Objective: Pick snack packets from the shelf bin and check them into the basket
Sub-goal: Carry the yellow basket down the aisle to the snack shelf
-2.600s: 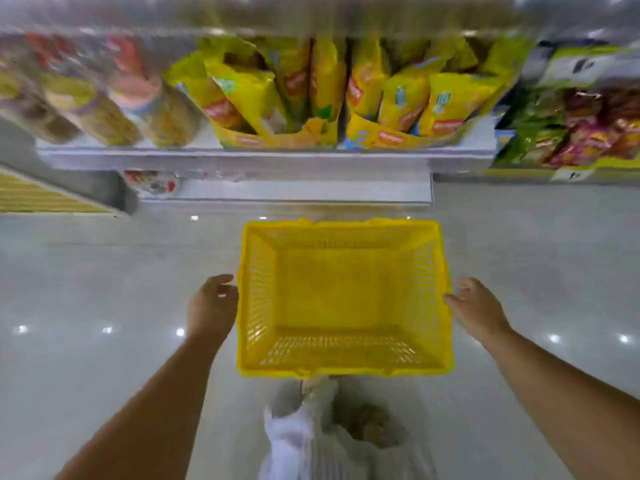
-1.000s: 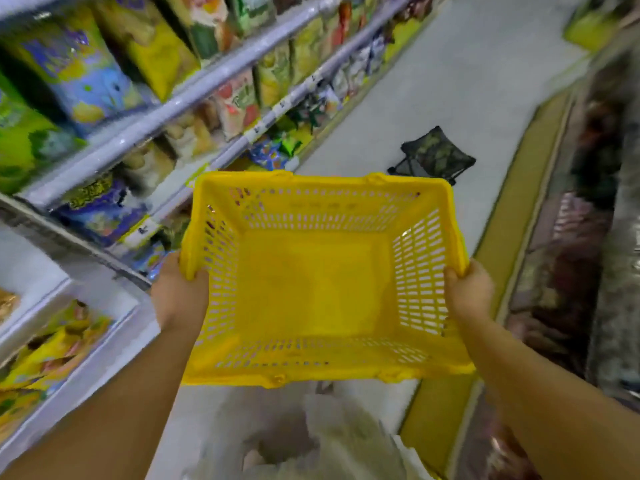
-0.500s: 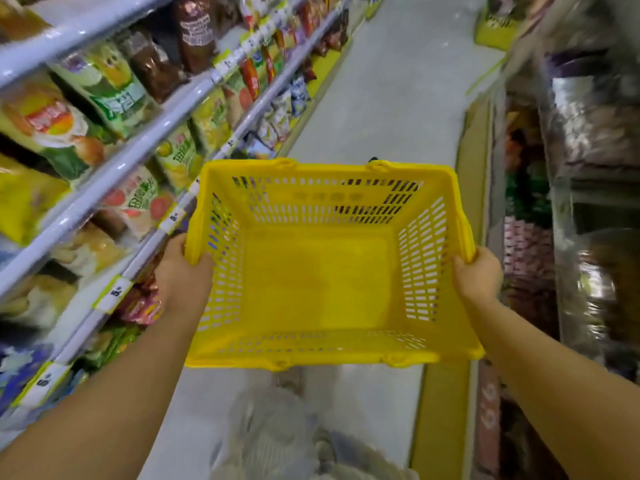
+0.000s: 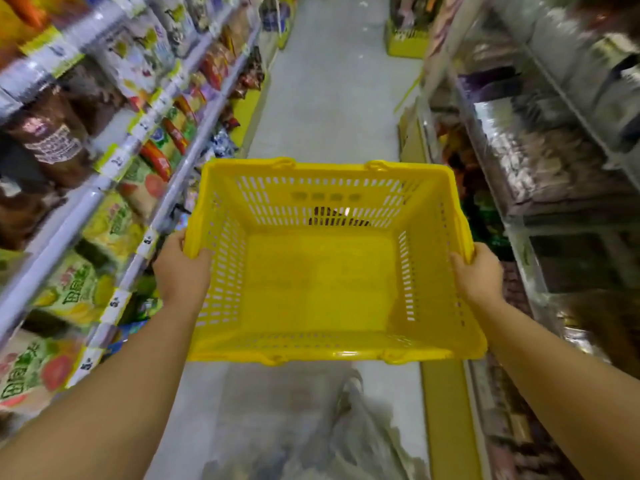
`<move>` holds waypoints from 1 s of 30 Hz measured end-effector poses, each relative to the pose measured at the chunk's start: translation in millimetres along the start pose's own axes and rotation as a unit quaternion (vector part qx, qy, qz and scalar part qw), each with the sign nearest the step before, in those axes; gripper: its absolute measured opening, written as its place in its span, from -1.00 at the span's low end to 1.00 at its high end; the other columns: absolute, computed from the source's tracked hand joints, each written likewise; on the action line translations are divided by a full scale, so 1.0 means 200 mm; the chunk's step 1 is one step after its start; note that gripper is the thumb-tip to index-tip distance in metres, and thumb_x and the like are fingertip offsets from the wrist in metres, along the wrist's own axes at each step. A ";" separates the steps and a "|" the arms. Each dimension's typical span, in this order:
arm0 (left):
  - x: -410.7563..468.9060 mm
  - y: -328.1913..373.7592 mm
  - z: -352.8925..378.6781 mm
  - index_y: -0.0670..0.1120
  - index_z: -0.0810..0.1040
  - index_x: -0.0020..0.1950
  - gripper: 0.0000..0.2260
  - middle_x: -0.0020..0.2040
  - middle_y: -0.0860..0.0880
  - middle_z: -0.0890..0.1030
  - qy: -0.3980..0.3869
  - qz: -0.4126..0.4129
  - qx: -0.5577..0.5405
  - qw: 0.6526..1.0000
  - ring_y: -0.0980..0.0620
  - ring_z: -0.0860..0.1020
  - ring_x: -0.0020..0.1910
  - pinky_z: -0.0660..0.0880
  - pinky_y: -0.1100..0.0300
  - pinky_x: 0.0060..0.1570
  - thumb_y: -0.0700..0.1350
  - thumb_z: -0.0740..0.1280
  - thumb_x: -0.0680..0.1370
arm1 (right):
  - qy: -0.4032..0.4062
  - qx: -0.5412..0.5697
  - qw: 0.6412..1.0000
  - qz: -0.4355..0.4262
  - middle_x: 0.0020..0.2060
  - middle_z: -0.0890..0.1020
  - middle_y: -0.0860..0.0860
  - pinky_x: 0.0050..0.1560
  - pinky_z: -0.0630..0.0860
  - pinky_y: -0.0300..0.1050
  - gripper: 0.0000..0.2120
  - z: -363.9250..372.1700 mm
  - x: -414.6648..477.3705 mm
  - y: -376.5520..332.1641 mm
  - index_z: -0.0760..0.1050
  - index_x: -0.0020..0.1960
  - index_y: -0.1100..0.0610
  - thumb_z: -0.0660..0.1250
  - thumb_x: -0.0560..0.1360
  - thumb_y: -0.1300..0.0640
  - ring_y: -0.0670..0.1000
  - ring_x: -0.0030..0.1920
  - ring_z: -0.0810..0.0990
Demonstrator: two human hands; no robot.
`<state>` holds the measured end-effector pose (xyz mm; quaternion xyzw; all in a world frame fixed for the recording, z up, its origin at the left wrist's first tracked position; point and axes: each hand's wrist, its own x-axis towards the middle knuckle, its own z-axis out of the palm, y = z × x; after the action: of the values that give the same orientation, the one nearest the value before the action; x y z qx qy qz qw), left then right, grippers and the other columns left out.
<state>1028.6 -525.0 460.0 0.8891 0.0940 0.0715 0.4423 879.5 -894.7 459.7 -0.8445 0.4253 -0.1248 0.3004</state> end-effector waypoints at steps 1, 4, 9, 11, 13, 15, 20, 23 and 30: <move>0.06 0.05 0.08 -0.20 0.55 0.21 -0.73 -0.04 -0.19 0.64 -0.002 0.000 0.001 1.000 -0.23 0.55 -0.04 0.43 -0.04 0.00 -0.22 0.34 0.51 | 0.004 0.004 1.000 0.002 0.01 0.55 0.40 -0.04 0.38 0.12 -0.75 0.00 0.09 -0.01 0.45 0.09 0.40 0.29 0.56 0.20 0.35 0.04 0.52; 0.22 0.22 0.32 -0.14 0.51 0.29 -0.67 0.11 -0.19 0.63 -0.004 -0.018 -0.010 1.000 -0.21 0.56 0.06 0.38 0.07 -0.08 -0.19 0.34 0.52 | 0.011 0.019 1.000 0.019 0.04 0.55 0.38 0.05 0.42 0.19 -0.74 -0.03 0.37 -0.03 0.44 0.12 0.39 0.28 0.55 0.19 0.36 0.07 0.52; 0.48 0.45 0.63 -0.15 0.46 0.35 -0.65 0.17 -0.18 0.61 -0.012 -0.013 -0.040 0.999 -0.12 0.53 -0.04 0.38 0.07 -0.08 -0.19 0.33 0.56 | 0.030 0.019 0.999 0.014 0.05 0.57 0.34 0.05 0.43 0.12 -0.73 -0.05 0.83 -0.14 0.45 0.14 0.34 0.29 0.55 0.17 0.33 0.08 0.53; 0.57 0.51 0.73 -0.16 0.45 0.36 -0.64 0.20 -0.19 0.59 -0.002 -0.021 -0.042 0.999 -0.12 0.53 -0.03 0.37 0.08 -0.08 -0.19 0.33 0.56 | 0.031 0.015 0.999 0.016 0.06 0.57 0.33 0.06 0.43 0.12 -0.72 -0.03 0.99 -0.19 0.45 0.16 0.34 0.29 0.56 0.15 0.33 0.09 0.53; 0.66 0.57 0.82 -0.14 0.43 0.38 -0.61 0.23 -0.19 0.58 0.007 -0.035 -0.037 0.999 -0.15 0.55 0.03 0.36 0.10 -0.09 -0.18 0.33 0.56 | 0.029 0.008 0.999 0.020 0.07 0.57 0.33 0.05 0.42 0.12 -0.71 0.01 1.14 -0.23 0.44 0.17 0.33 0.28 0.56 0.14 0.33 0.09 0.52; 0.78 0.62 0.92 -0.13 0.44 0.38 -0.61 0.16 -0.17 0.61 0.004 -0.032 -0.037 0.999 -0.05 0.52 -0.16 0.33 0.17 -0.19 -0.18 0.34 0.55 | 0.026 0.007 0.999 0.022 0.06 0.57 0.33 0.05 0.43 0.13 -0.72 0.05 1.30 -0.28 0.44 0.15 0.33 0.29 0.56 0.14 0.33 0.09 0.53; 1.12 0.72 1.17 -0.11 0.47 0.36 -0.64 -0.12 -0.02 0.59 -0.008 -0.036 -0.054 0.998 0.21 0.37 -0.38 0.25 0.26 -0.38 -0.19 0.34 0.56 | 0.020 0.014 0.999 0.038 0.06 0.58 0.32 0.09 0.43 0.12 -0.72 0.20 1.66 -0.42 0.47 0.15 0.32 0.30 0.55 0.13 0.32 0.10 0.53; 1.33 0.82 1.30 -0.12 0.45 0.38 -0.64 -0.20 0.07 0.54 -0.020 -0.031 -0.055 0.998 0.21 0.35 -0.38 0.22 0.32 -0.41 -0.20 0.32 0.57 | 0.027 0.023 0.998 0.046 0.05 0.58 0.33 0.08 0.42 0.11 -0.74 0.26 1.85 -0.51 0.47 0.13 0.32 0.31 0.55 0.14 0.32 0.10 0.53; 1.72 1.11 1.60 -0.12 0.46 0.36 -0.64 0.09 -0.15 0.62 -0.050 -0.008 -0.039 0.998 0.24 0.39 -0.37 0.22 0.35 -0.44 -0.17 0.32 0.55 | 0.063 0.030 0.995 0.077 0.05 0.58 0.35 0.03 0.42 0.10 -0.74 0.30 2.27 -0.63 0.47 0.12 0.34 0.30 0.54 0.16 0.33 0.08 0.53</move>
<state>1453.5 -824.5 460.2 0.8728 0.0763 0.0267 0.4813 1264.6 -1173.1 470.3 -0.7904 0.5032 -0.1669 0.3069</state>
